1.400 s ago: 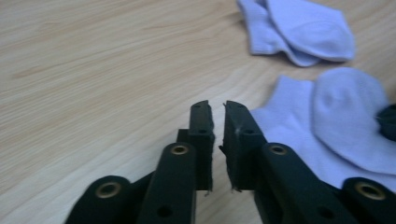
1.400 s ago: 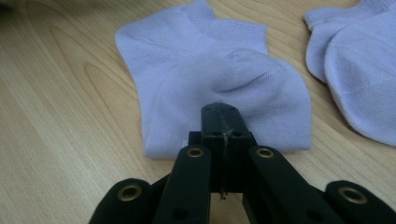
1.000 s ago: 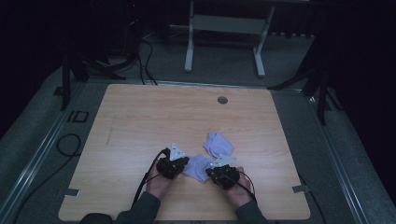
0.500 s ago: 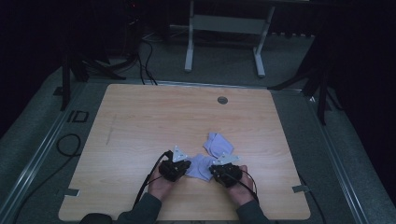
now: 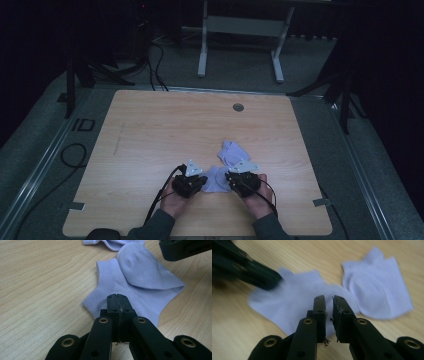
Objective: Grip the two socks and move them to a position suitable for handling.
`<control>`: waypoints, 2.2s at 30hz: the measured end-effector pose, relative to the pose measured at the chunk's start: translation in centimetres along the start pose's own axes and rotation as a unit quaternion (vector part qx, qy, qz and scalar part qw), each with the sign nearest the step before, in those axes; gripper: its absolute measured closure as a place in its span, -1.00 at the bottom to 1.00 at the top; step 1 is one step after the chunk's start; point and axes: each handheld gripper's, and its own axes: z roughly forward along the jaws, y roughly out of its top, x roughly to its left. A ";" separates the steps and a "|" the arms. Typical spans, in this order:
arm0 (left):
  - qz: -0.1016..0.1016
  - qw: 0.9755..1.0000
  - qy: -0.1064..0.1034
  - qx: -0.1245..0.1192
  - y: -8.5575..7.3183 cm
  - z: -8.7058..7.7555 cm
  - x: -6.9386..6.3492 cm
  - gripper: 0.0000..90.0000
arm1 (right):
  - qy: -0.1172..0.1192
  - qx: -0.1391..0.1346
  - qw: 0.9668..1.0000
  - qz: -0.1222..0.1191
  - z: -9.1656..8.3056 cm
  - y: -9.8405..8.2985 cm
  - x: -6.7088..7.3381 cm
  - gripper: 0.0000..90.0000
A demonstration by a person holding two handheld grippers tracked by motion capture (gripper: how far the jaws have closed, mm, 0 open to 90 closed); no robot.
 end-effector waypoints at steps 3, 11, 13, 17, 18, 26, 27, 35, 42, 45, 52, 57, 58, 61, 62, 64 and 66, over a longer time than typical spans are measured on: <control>0.000 1.000 0.001 0.000 -0.1 0.0 0.0 0.99 | 0.019 0.001 1.000 -0.005 0.3 0.8 0.6 0.76; -0.001 1.000 0.001 -0.001 -0.1 -0.1 0.0 0.99 | 0.029 0.046 0.998 -0.029 3.7 1.8 2.2 0.46; -0.002 1.000 0.001 -0.002 -0.1 0.0 0.0 0.99 | 0.023 0.060 0.998 -0.029 4.2 1.7 2.2 0.46; -0.001 1.000 0.003 -0.002 -0.1 -0.1 -0.1 0.99 | 0.018 0.059 0.998 -0.024 4.1 1.6 2.0 0.59; -0.001 1.000 0.004 -0.002 -0.1 -0.1 -0.1 0.99 | 0.016 0.059 0.998 -0.024 4.0 1.6 1.8 0.62; -0.002 1.000 0.002 -0.002 -0.1 0.0 0.0 0.99 | 0.005 0.051 0.999 -0.012 2.8 0.6 0.6 0.93; -0.003 1.000 0.003 -0.003 -0.1 0.0 -0.1 0.99 | 0.005 0.051 0.999 -0.012 2.8 0.6 0.6 0.93; -0.003 1.000 0.003 -0.002 -0.1 0.0 -0.1 0.99 | -0.024 0.023 0.998 0.048 -1.6 -2.3 -2.6 0.93; -0.004 1.000 0.002 -0.002 -0.1 0.0 0.0 0.99 | -0.037 0.041 0.995 0.085 -2.9 -4.6 -4.4 0.83; -0.005 1.000 0.002 -0.003 -0.1 0.0 0.0 0.99 | -0.044 0.050 0.993 0.097 -2.9 -5.0 -4.9 0.77; -0.005 1.000 0.001 -0.002 -0.1 0.0 0.0 0.99 | -0.070 0.065 0.988 0.119 -2.8 -5.4 -5.9 0.73; -0.005 1.000 0.001 -0.002 -0.1 0.0 0.0 0.98 | -0.072 0.041 0.989 0.125 -3.7 -5.2 -6.3 0.71; -0.006 1.000 0.001 -0.003 -0.1 0.0 0.0 0.98 | -0.069 0.034 0.990 0.122 -3.8 -5.0 -6.3 0.71; -0.004 1.000 0.000 -0.003 -0.1 0.0 0.0 0.95 | -0.059 0.015 0.993 0.099 -4.0 -3.7 -6.0 0.69; -0.002 1.000 0.002 -0.003 -0.1 0.0 0.0 0.93 | -0.054 0.012 0.994 0.094 -3.9 -3.3 -5.9 0.68; 0.001 1.000 0.003 -0.004 -0.1 -0.1 -0.2 0.88 | -0.049 0.007 0.996 0.071 -3.5 -2.3 -5.5 0.68; 0.000 1.000 -0.002 -0.007 -0.1 -0.2 -0.2 0.82 | -0.041 0.006 0.998 0.054 -2.8 -1.3 -5.2 0.68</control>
